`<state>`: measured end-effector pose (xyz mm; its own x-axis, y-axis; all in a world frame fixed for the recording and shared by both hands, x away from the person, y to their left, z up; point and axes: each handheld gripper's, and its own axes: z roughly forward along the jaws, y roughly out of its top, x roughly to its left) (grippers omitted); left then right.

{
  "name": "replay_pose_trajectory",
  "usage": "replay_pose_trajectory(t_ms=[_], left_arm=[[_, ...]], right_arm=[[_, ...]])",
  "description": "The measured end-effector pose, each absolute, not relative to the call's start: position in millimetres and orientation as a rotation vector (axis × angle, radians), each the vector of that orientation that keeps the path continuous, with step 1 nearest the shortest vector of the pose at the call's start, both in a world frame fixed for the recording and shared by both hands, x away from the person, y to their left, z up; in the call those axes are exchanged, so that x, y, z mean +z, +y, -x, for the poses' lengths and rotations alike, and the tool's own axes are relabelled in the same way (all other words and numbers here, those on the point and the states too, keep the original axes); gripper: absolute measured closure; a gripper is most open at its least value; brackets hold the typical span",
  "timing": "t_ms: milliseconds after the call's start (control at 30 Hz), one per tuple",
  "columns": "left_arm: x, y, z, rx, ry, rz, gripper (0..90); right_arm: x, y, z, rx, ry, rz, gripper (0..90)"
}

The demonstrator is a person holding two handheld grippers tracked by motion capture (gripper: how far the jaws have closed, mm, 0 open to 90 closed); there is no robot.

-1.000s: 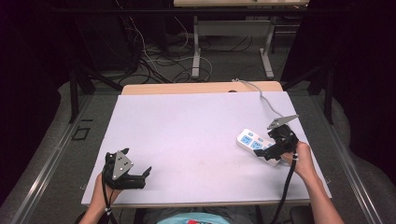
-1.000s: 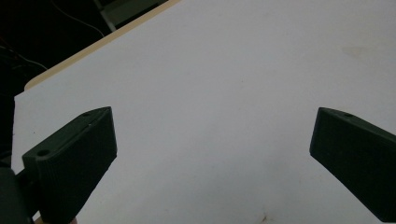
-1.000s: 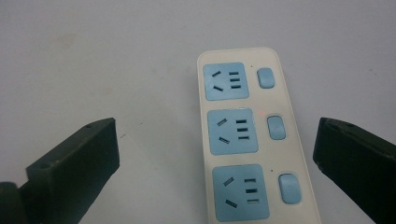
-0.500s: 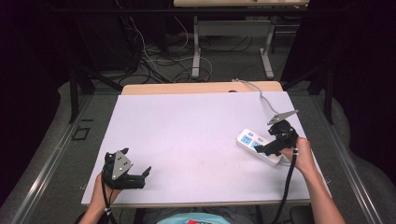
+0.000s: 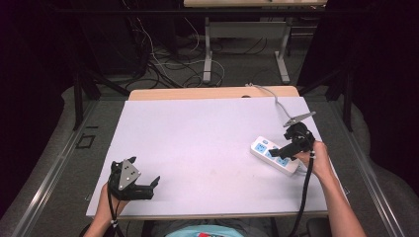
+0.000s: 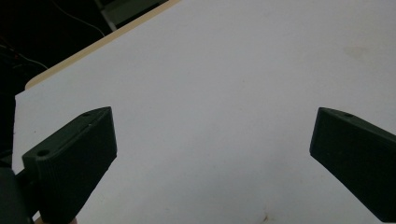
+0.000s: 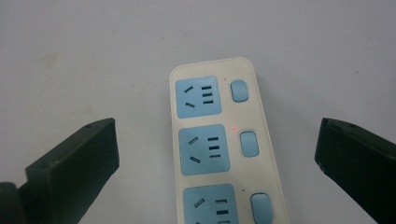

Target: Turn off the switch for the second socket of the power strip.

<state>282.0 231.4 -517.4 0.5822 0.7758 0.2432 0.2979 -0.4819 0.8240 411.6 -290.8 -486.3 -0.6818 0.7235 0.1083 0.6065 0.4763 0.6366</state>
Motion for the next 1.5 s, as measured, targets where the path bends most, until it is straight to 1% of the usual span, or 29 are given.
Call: replay_pose_trajectory(t_ms=[233,333,433,500,533,567,667,700,733,767,800,833,867,1067,1100,1500], left_arm=[[-517.3,231.8,-282.4,0.797,0.849,-2.057,0.3],[-517.2,232.0,-282.8,0.793,0.849,-2.059,0.3],[-518.0,230.6,-282.8,0.794,0.851,-2.05,0.2],[-518.1,230.3,-282.8,0.793,0.85,-2.05,0.2],[-518.5,230.2,-282.9,0.798,0.85,-2.045,0.2],[-517.5,231.3,-282.6,0.797,0.848,-2.063,0.2],[-517.1,232.0,-282.7,0.804,0.847,-2.06,0.2],[-517.1,232.1,-282.6,0.803,0.847,-2.06,0.2],[-517.1,232.1,-282.5,0.804,0.846,-2.061,0.2],[-517.2,232.1,-282.5,0.804,0.845,-2.061,0.2],[-517.2,232.1,-282.5,0.804,0.845,-2.061,0.2],[-517.1,232.2,-282.6,0.804,0.846,-2.062,0.2],[-517.1,232.2,-282.7,0.805,0.845,-2.062,0.2],[-517.2,232.2,-282.4,0.804,0.848,-2.053,0.2],[-517.2,232.2,-282.3,0.803,0.849,-2.052,0.2],[-517.0,232.8,-282.6,0.806,0.844,-2.056,0.3]], right_arm=[[-485.8,-290.3,-420.5,0.999,2.551,-1.151,0.7],[-486.5,-290.2,-422.4,1.007,2.541,-1.164,3.3],[-486.7,-291.5,-424.1,1.016,2.53,-1.172,10.3],[-486.6,-292.5,-425.4,1.012,2.523,-1.172,16.7],[-487.3,-292.8,-426.1,1.006,2.511,-1.188,23.4],[-487.3,-292.8,-426.1,1.006,2.511,-1.188,23.4],[-487.7,-294.8,-426.3,0.997,2.499,-1.186,32.3],[-487.6,-294.6,-425.6,1.009,2.488,-1.2,38.7],[-487.1,-294.9,-425.1,1.001,2.475,-1.211,42.6],[-487.4,-296.2,-425.5,0.993,2.468,-1.195,52.2],[-487.4,-296.2,-425.5,0.993,2.468,-1.195,52.2],[-487.6,-296.1,-425.4,0.992,2.461,-1.193,55.2],[-487.6,-295.9,-424.6,0.992,2.439,-1.187,61.2],[-487.5,-296.4,-423.1,1.011,2.432,-1.191,87.7],[-488.1,-296.4,-423.4,1.005,2.432,-1.191,90.0],[-499.1,-286.0,-425.5,0.882,2.496,-1.244,90.0]])
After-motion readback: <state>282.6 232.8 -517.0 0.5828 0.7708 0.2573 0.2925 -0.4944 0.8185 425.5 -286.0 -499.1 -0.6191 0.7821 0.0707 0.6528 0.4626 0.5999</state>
